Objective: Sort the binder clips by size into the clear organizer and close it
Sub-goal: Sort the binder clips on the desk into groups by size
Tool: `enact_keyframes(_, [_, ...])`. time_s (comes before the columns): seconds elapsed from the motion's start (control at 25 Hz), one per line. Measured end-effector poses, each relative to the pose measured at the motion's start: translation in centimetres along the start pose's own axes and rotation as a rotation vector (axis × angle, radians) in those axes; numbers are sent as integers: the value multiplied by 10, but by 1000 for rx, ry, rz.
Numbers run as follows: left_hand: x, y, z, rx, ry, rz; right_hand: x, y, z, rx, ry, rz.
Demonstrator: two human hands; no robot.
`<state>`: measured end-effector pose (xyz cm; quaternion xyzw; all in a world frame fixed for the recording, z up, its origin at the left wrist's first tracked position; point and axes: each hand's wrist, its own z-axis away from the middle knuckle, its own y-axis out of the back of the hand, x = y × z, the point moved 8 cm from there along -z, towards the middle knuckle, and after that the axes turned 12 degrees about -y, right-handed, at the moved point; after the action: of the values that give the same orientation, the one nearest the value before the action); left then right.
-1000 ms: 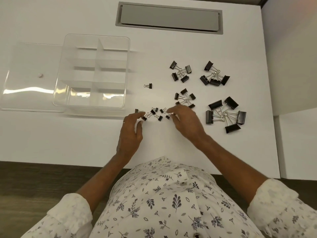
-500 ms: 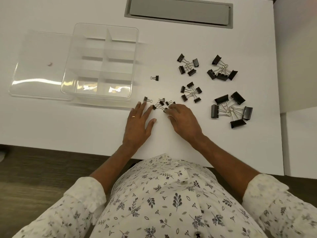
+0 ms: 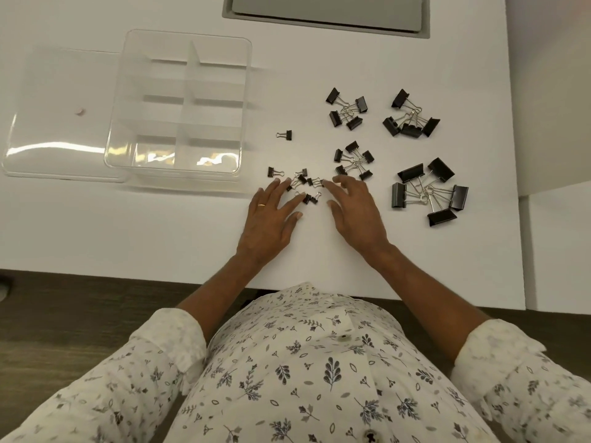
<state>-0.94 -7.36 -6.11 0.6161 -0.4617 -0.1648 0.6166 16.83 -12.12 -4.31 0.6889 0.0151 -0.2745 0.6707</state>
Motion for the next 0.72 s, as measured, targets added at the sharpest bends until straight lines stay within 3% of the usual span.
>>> enact_keyframes(0.16, [3, -4, -4, -55, -71, -79, -8, -7, -3, -43, 28, 5])
enact_keyframes(0.36, [-14, 0, 0, -35, -21, -116, -4, -4, 14, -40, 23, -96])
enact_keyframes(0.52, [-17, 0, 1, -25, 4, -98, -20, -17, 18, -90, 163, -55])
enact_keyframes(0.72, [-18, 2, 0, -15, 27, -83, -19, -11, -7, -57, 115, -71])
